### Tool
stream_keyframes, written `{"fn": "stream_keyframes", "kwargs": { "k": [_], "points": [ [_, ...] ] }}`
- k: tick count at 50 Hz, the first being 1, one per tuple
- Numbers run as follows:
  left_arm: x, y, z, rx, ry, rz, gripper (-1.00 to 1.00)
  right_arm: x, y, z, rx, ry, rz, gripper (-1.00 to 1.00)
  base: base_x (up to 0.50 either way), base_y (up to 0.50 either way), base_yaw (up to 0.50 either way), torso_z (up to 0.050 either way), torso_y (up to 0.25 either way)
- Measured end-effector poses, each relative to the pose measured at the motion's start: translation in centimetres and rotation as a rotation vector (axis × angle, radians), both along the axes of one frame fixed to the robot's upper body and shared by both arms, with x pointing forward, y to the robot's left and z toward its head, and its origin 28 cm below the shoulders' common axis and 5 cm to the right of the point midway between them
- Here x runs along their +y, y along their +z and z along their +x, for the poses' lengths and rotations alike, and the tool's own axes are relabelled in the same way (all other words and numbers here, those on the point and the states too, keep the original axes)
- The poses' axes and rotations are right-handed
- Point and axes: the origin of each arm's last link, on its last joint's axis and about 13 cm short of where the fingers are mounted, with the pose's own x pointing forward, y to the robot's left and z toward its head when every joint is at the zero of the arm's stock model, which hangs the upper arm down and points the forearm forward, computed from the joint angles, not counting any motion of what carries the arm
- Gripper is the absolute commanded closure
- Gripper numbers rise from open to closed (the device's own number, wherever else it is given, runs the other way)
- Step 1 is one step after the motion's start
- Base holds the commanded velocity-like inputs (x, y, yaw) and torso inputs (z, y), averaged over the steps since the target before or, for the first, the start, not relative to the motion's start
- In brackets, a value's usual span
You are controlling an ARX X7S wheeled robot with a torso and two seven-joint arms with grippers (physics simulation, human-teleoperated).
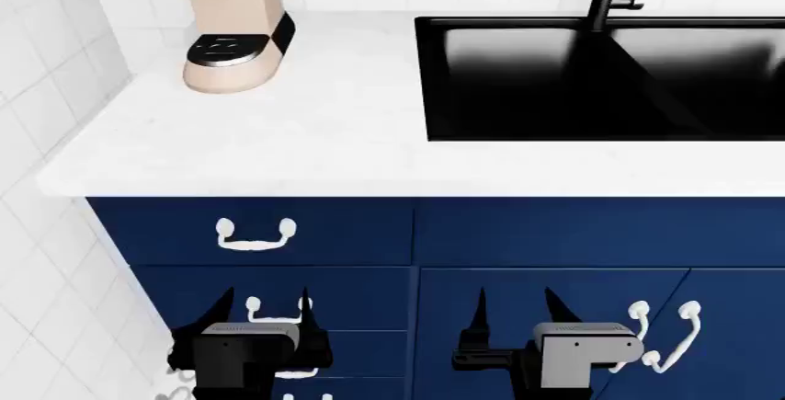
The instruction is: Pick the mug from the cabinet, place it under the coffee machine dispenser, and press the start button.
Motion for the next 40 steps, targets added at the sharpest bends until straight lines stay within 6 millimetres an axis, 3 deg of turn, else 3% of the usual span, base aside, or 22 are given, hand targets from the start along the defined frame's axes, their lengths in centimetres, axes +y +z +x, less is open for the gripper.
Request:
{"fn": "stream_keyframes", "kwargs": {
  "k": [33,40],
  "points": [
    [0.2,1.0,-0.2,-0.072,0.002,0.029,-1.0,0.2,0.1,0.2,0.006,0.015,0.013,-1.0,0.0,0.0,0.0,0.05,0.0],
    [0.1,0.9,-0.4,-0.058,-0.009,0.017,-1.0,0.1,0.0,0.2,0.011,0.019,0.002,-1.0,0.01,0.45,0.0,0.0,0.0]
  ]
}}
